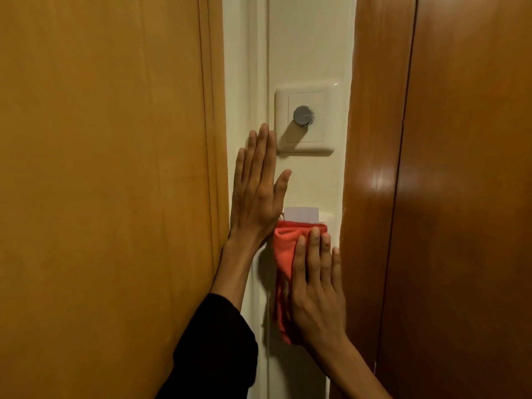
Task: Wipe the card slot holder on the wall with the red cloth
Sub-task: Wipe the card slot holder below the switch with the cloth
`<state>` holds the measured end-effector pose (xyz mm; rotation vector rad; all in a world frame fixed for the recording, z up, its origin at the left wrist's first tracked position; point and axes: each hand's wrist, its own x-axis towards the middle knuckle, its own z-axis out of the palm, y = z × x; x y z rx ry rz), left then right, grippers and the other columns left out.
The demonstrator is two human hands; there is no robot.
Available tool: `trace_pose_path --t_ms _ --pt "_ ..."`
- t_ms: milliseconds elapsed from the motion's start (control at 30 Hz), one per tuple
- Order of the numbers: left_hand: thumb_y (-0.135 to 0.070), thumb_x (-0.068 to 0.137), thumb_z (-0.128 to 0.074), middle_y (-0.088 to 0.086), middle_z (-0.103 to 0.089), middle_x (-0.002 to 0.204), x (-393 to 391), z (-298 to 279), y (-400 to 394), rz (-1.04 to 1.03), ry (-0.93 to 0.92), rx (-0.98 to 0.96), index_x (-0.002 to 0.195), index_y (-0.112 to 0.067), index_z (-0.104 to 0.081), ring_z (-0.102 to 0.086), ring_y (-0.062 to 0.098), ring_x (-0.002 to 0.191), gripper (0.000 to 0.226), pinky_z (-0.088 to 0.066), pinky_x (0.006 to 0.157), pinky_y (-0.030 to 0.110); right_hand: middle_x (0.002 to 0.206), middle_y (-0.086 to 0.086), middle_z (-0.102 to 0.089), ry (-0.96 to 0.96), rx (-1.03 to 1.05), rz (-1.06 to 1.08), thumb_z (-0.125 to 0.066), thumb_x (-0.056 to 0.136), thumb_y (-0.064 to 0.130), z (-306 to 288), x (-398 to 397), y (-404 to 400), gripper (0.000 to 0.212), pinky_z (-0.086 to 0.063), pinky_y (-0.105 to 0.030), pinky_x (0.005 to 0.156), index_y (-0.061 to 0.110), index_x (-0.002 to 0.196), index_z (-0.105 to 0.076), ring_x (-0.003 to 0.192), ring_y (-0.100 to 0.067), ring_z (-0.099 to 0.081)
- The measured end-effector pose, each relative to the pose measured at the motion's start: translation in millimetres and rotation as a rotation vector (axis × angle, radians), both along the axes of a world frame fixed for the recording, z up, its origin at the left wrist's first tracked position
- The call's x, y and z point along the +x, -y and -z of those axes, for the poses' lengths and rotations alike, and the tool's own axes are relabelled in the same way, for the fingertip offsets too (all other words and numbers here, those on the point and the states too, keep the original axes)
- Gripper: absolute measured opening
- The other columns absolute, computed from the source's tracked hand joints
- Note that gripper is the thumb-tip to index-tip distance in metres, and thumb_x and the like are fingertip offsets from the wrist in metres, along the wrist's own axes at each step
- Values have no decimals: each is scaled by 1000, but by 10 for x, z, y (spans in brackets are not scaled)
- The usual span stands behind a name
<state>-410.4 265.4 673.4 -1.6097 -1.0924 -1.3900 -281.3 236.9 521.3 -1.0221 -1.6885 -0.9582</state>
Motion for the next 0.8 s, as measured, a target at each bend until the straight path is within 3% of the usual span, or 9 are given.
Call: trace_pose_path --t_ms 100,267,333,433,533,700,800 --pt "-40 109 -17 9 -14 172 16 9 -37 -18 -8 21 162 -11 -12 -10 24 162 61 -4 133 39 168 -27 12 -64 -22 39 -61 91 49 -9 128 12 105 6 -50 130 -2 160 1 158 -39 10" --pt "-41 108 -13 12 -20 170 4 -21 -77 -25 -5 34 161 -9 -17 -16 28 160 62 -4 132 39 169 -21 8 -167 24 -101 -24 109 41 -302 -207 8 69 5 -45 131 -1 160 -1 159 -34 10" --pt "-42 108 -13 15 -24 168 -11 -32 -76 -59 -21 51 159 -7 -21 -20 31 159 63 -8 131 42 170 -19 10 -43 54 -112 -35 107 32 -208 -251 -2 67 5 -46 131 0 158 -6 159 -33 10" --pt "-37 108 -17 14 -23 169 -21 -38 -65 -80 -45 61 160 -7 -20 -19 30 159 60 -10 131 46 171 -19 12 121 61 -59 -50 95 25 49 -72 3 84 5 -49 130 0 160 -3 159 -33 8" --pt "-34 108 -19 11 -16 171 -4 -36 -48 -84 -34 34 161 -9 -16 -13 27 161 60 -7 132 46 170 -19 12 99 50 -24 -44 95 36 58 153 25 86 5 -51 130 0 160 1 159 -33 9" --pt "-31 106 -25 14 -20 170 -24 -47 -68 -95 -39 46 160 -6 -20 -17 30 160 60 -7 131 46 168 -21 -2 -83 69 -57 -49 100 24 -241 -45 17 77 2 -48 131 -2 158 -7 159 -33 8" --pt "-32 106 -25 16 -24 168 -25 -59 -81 -93 -41 58 159 -5 -23 -20 32 159 60 -9 130 47 170 -20 3 44 92 -79 -47 101 20 -166 -139 6 75 4 -47 131 -1 160 -5 159 -33 7"
